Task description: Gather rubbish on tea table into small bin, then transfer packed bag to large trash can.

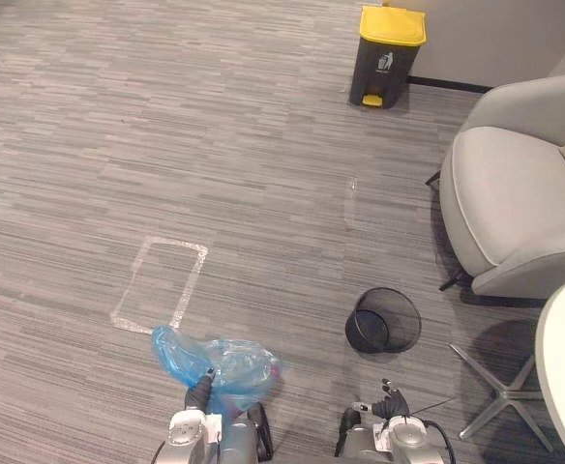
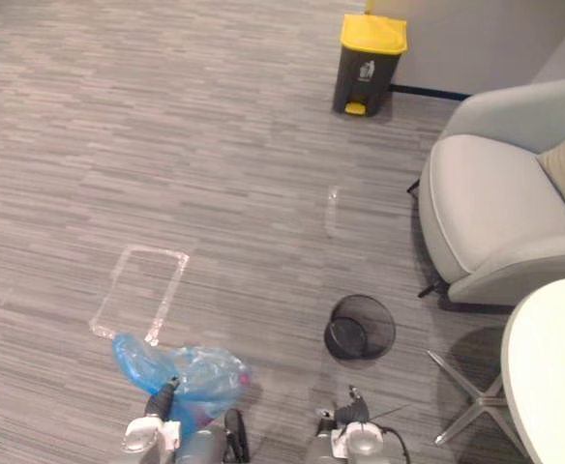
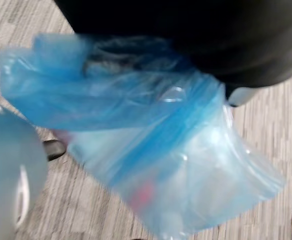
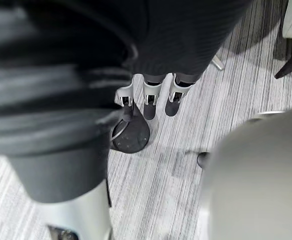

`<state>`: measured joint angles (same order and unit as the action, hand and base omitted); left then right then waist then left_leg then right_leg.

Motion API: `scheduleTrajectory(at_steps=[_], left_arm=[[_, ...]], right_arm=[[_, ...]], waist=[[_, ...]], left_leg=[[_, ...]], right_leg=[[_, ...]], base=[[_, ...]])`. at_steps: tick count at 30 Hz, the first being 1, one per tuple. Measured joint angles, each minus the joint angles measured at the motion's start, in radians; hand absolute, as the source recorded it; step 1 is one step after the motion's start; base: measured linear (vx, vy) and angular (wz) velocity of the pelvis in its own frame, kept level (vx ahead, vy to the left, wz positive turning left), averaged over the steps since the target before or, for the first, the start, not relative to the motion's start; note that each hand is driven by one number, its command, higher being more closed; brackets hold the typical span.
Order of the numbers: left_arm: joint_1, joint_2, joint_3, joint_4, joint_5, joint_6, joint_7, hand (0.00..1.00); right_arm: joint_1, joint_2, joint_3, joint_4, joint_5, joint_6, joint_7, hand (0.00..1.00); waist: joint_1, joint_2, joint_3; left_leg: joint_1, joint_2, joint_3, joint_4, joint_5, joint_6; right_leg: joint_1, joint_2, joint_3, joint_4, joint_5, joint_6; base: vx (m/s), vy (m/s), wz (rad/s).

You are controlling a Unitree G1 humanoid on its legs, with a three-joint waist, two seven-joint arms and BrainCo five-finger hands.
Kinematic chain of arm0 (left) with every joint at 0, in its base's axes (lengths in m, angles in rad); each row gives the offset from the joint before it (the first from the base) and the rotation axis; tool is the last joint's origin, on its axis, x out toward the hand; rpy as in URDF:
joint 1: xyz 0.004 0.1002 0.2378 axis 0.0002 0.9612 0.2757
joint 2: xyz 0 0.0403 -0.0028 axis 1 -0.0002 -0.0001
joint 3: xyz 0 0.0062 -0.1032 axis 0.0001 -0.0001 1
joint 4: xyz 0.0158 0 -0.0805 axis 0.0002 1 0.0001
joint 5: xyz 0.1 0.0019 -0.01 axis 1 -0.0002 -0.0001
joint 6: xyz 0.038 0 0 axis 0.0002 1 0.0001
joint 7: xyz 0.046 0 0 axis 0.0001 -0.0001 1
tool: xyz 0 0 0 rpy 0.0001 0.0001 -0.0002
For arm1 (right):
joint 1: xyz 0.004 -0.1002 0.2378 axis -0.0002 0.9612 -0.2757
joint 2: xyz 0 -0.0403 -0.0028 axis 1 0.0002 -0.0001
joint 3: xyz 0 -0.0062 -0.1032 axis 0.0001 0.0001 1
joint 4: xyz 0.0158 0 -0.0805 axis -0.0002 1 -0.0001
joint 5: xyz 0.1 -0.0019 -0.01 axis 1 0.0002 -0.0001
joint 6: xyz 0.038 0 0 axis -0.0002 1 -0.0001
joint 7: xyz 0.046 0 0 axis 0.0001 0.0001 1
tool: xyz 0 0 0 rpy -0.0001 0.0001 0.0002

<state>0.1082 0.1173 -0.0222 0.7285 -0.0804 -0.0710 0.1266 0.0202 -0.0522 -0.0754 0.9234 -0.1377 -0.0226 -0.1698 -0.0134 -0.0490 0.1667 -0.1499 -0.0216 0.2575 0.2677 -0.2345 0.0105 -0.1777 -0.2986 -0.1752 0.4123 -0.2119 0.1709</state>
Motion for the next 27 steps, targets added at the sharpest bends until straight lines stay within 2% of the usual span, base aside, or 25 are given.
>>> scheduleTrajectory(at_steps=[1, 2, 3, 4, 5, 6, 7, 8, 9, 10, 11, 12, 13, 14, 15, 16, 17, 19, 20, 21, 22, 23, 24, 26, 27], left_arm=[[-0.001, 0.001, 0.003, -0.003, 0.0, 0.0, 0.003, 1.0], [-0.005, 0.002, 0.003, -0.005, -0.001, 0.001, 0.005, 1.0], [-0.014, 0.013, 0.003, -0.005, -0.001, 0.001, 0.005, 1.0], [-0.019, 0.019, 0.003, -0.006, -0.001, 0.001, 0.005, 1.0], [-0.027, 0.03, 0.004, -0.006, -0.001, 0.001, 0.005, 1.0], [-0.034, 0.031, 0.003, -0.006, -0.001, 0.0, 0.005, 1.0], [-0.034, 0.031, 0.003, -0.005, -0.001, 0.0, 0.005, 1.0], [-0.039, 0.017, 0.005, 0.015, 0.0, 0.002, 0.006, 1.0], [-0.041, -0.001, -0.001, 0.012, 0.0, 0.001, 0.001, 1.0], [-0.044, -0.009, -0.001, 0.01, 0.0, 0.001, 0.001, 1.0], [-0.051, -0.026, -0.005, 0.01, 0.001, 0.002, 0.001, 1.0], [-0.052, -0.046, -0.004, 0.01, 0.002, 0.002, -0.001, 1.0], [-0.04, -0.049, 0.002, 0.006, 0.003, 0.001, -0.004, 1.0], [-0.021, -0.061, 0.006, -0.009, 0.009, -0.001, -0.01, 1.0], [-0.022, -0.066, 0.006, -0.019, 0.01, -0.002, -0.014, 1.0], [-0.022, -0.067, 0.007, -0.026, 0.01, -0.001, -0.02, 1.0], [-0.023, -0.07, 0.016, -0.03, 0.01, -0.001, -0.023, 1.0], [-0.032, -0.074, 0.016, -0.028, 0.011, -0.001, -0.024, 1.0], [-0.043, -0.075, 0.014, -0.027, 0.011, 0.0, -0.025, 1.0], [-0.046, -0.075, 0.013, -0.025, 0.011, 0.0, -0.025, 1.0], [-0.047, -0.08, 0.011, -0.019, 0.011, 0.0, -0.024, 1.0], [-0.049, -0.077, 0.005, 0.004, 0.011, 0.002, -0.022, 1.0], [-0.055, -0.071, 0.005, 0.01, 0.011, 0.006, -0.021, 1.0], [-0.078, -0.053, 0.005, 0.008, 0.011, 0.009, -0.017, 1.0], [-0.076, -0.053, 0.005, 0.008, 0.011, 0.01, -0.016, 1.0]], right_arm=[[-0.002, -0.002, 0.0, -0.001, 0.003, 0.0, 0.002, 0.0], [-0.022, -0.005, 0.004, -0.001, 0.002, -0.004, 0.003, 0.0], [-0.035, -0.005, 0.011, 0.0, 0.002, -0.006, 0.003, 0.0], [-0.037, -0.005, 0.011, 0.002, 0.002, -0.007, 0.003, 0.0], [-0.038, -0.006, 0.011, 0.008, 0.001, -0.006, 0.003, 0.0], [-0.029, -0.01, 0.006, 0.005, 0.002, -0.006, 0.002, 0.0], [-0.023, -0.011, 0.004, 0.003, 0.0, -0.006, 0.001, 0.0], [-0.02, -0.026, -0.005, -0.006, 0.001, -0.007, -0.001, 0.0], [-0.025, -0.038, -0.005, -0.011, 0.0, -0.006, -0.001, 0.0], [-0.024, -0.043, -0.009, -0.012, 0.001, -0.007, -0.001, 0.0], [-0.019, -0.054, -0.032, -0.005, 0.003, -0.005, 0.001, 0.0], [-0.015, -0.061, -0.049, -0.015, 0.013, -0.006, 0.001, 0.0], [-0.007, -0.058, -0.045, -0.021, 0.017, -0.005, -0.001, 0.0], [0.016, -0.05, -0.035, -0.061, 0.022, -0.006, -0.003, 0.0], [0.015, -0.046, -0.037, -0.066, 0.022, -0.007, -0.005, 0.0], [0.007, -0.03, -0.041, -0.074, 0.022, -0.007, -0.006, 0.0], [-0.002, -0.019, -0.042, -0.071, 0.022, -0.006, -0.005, 0.0], [-0.009, 0.005, -0.045, -0.059, 0.022, -0.006, -0.006, 0.0], [-0.017, 0.01, -0.062, -0.05, 0.022, -0.005, -0.007, 0.0], [-0.018, 0.01, -0.072, -0.04, 0.022, -0.005, -0.008, 0.0], [-0.013, 0.001, -0.081, -0.023, 0.022, -0.003, -0.01, 0.0], [-0.013, -0.01, -0.076, 0.016, 0.022, 0.003, -0.013, 0.0], [-0.017, -0.005, -0.071, 0.02, 0.022, 0.007, -0.012, 0.0], [-0.015, 0.006, -0.071, 0.019, 0.02, 0.008, -0.012, 0.0], [-0.02, 0.006, -0.071, 0.016, 0.019, 0.008, -0.011, 0.0]], waist=[[-0.003, 0.01, 0.006], [-0.007, 0.034, 0.019], [-0.007, 0.045, 0.027], [-0.007, 0.044, 0.026], [-0.009, 0.04, 0.025], [-0.023, 0.027, 0.019], [-0.027, 0.019, 0.014], [-0.045, 0.037, 0.01], [-0.045, 0.062, 0.004], [-0.046, 0.067, 0.007], [-0.05, 0.069, 0.014], [-0.052, 0.082, 0.026], [-0.049, 0.082, 0.02], [-0.039, 0.087, 0.019], [-0.029, 0.096, 0.016], [-0.018, 0.095, 0.016], [-0.013, 0.062, 0.029], [0.008, 0.037, 0.041], [0.012, 0.027, 0.047], [0.012, 0.027, 0.048], [0.013, 0.045, 0.042], [0.027, 0.037, 0.043], [0.02, 0.026, 0.036], [0.025, 0.008, 0.031], [0.025, 0.008, 0.031]], left_leg=[[0.017, 0.008, -0.011, -0.001, -0.009, 0.007], [0.056, 0.051, -0.02, -0.005, -0.025, 0.006], [0.086, 0.076, -0.022, -0.014, -0.037, -0.001], [0.107, 0.084, -0.023, -0.026, -0.043, -0.008], [0.147, 0.091, -0.023, -0.053, -0.038, -0.022], [0.193, 0.082, -0.03, -0.086, -0.043, -0.039], [0.209, 0.075, -0.033, -0.097, -0.048, -0.047], [0.234, 0.089, -0.064, -0.103, -0.059, -0.066], [0.237, 0.105, -0.068, -0.101, -0.035, -0.106], [0.237, 0.106, -0.072, -0.089, -0.021, -0.126], [0.235, 0.099, -0.075, -0.029, 0.014, -0.143], [0.221, 0.116, -0.063, 0.134, 0.031, -0.147], [0.193, 0.142, -0.049, 0.242, 0.033, -0.149], [0.098, 0.208, 0.003, 0.503, 0.015, -0.13], [0.06, 0.236, 0.01, 0.571, -0.017, -0.111], [-0.008, 0.253, 0.03, 0.634, -0.055, -0.086], [-0.075, 0.243, 0.043, 0.612, -0.085, -0.058], [-0.146, 0.223, 0.028, 0.482, -0.082, -0.06], [-0.194, 0.195, -0.012, 0.334, -0.059, -0.067], [-0.207, 0.178, -0.037, 0.253, -0.026, -0.072], [-0.209, 0.163, -0.096, 0.071, 0.073, -0.095], [-0.19, 0.144, -0.106, 0.035, 0.222, -0.088], [-0.184, 0.128, -0.099, 0.027, 0.207, -0.095], [-0.179, 0.085, -0.069, 0.087, 0.114, -0.062], [-0.167, 0.082, -0.051, 0.103, 0.089, -0.053]], right_leg=[[-0.061, 0.0, 0.009, 0.145, 0.027, -0.032], [-0.103, 0.057, 0.012, 0.166, -0.025, -0.067], [-0.12, 0.105, -0.012, 0.134, -0.032, -0.081], [-0.13, 0.124, -0.031, 0.111, -0.027, -0.089], [-0.149, 0.156, -0.069, 0.055, -0.007, -0.115], [-0.164, 0.185, -0.092, -0.026, 0.044, -0.14], [-0.17, 0.198, -0.091, -0.053, 0.079, -0.153], [-0.16, 0.211, -0.082, -0.041, 0.131, -0.186], [-0.152, 0.21, -0.11, -0.024, 0.123, -0.184], [-0.145, 0.205, -0.116, -0.013, 0.114, -0.18], [-0.14, 0.175, -0.133, 0.058, 0.088, -0.186], [-0.138, 0.179, -0.144, 0.119, 0.046, -0.171], [-0.085, 0.202, -0.135, 0.017, 0.072, -0.182], [0.007, 0.234, -0.137, -0.073, 0.03, -0.217], [0.027, 0.247, -0.121, -0.089, 0.025, -0.222], [0.067, 0.254, -0.098, -0.123, 0.022, -0.22], [0.115, 0.236, -0.068, -0.162, 0.023, -0.218], [0.157, 0.206, -0.032, -0.195, 0.02, -0.205], [0.189, 0.181, -0.012, -0.215, 0.004, -0.173], [0.201, 0.171, -0.004, -0.218, -0.007, -0.154], [0.223, 0.168, 0.012, -0.224, -0.033, -0.109], [0.244, 0.152, 0.065, -0.235, -0.055, -0.074], [0.249, 0.14, 0.084, -0.246, -0.051, -0.078], [0.239, 0.108, 0.124, -0.201, -0.036, -0.073], [0.23, 0.099, 0.148, -0.163, -0.038, -0.071]], base=[[0.24, 0.062, 0.0], [0.3, 0.042, -0.06], [0.27, -0.003, -0.06], [0.34, -0.041, 0.07], [0.4, -0.07, 0.29], [0.44, -0.081, 0.34], [0.5, -0.099, 0.53], [0.65, -0.102, 0.38], [0.64, -0.107, 0.4], [0.53, -0.082, 0.25], [0.44, -0.112, 0.23], [0.36, -0.14, 0.15], [0.38, -0.176, -0.11], [0.24, -0.101, -0.31], [0.41, -0.018, -0.49], [0.48, 0.046, -0.61], [0.46, 0.055, -0.6], [0.42, 0.116, -0.68], [0.41, 0.197, -0.56], [0.43, 0.277, -0.43], [0.5, 0.415, -0.55], [0.42, 0.358, -0.42], [0.42, 0.319, -0.2], [0.42, 0.223, -0.12], [0.41, 0.227, -0.58]])
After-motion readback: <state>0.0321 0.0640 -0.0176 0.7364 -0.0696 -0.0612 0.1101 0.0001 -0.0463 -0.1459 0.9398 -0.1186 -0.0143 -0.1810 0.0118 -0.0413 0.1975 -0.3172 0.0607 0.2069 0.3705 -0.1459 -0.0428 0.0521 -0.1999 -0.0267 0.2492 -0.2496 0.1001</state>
